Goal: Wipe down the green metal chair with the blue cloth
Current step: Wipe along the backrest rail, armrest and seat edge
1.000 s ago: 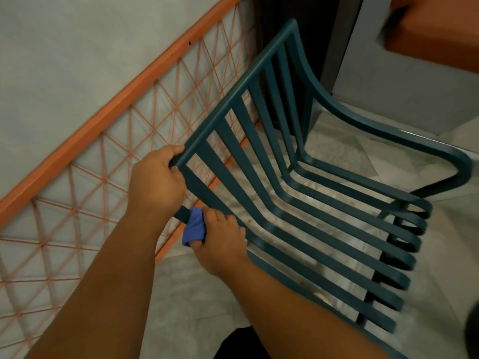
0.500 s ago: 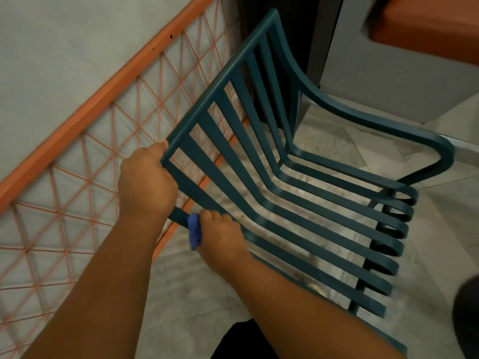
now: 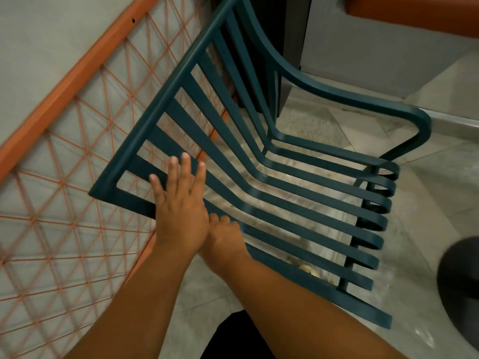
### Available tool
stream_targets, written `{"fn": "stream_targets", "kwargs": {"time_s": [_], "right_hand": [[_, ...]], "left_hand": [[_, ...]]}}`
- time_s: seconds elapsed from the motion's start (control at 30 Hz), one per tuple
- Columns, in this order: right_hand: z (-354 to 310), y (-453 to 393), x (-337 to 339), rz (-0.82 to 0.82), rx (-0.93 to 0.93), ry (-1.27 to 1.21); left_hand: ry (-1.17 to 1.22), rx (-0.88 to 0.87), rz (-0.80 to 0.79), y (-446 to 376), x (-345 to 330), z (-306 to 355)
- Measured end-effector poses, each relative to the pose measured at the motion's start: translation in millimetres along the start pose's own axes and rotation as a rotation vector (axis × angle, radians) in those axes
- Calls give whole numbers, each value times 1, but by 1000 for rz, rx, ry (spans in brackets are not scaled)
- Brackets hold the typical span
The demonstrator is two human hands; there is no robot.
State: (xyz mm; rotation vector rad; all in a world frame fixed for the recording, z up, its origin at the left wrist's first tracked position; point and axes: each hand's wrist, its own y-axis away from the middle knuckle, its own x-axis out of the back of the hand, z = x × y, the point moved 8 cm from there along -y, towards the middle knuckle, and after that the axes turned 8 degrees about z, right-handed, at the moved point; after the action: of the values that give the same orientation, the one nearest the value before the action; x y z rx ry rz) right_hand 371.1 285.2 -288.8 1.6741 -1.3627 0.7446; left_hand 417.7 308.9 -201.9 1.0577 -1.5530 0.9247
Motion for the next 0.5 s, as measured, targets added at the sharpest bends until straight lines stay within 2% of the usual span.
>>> {"fn": "stream_targets", "kwargs": {"time_s": [0.07,0.2,0.5], "right_hand": [[3,4,1,17,0,-11],[17,18,0,16,2,-18],[62,57,-3,27,-50,85]], "left_hand": [[22,-55,-81,7,-17,9],[151,-33,-154,17,-37,7],[61,-228,-285,38,-60,25]]}}
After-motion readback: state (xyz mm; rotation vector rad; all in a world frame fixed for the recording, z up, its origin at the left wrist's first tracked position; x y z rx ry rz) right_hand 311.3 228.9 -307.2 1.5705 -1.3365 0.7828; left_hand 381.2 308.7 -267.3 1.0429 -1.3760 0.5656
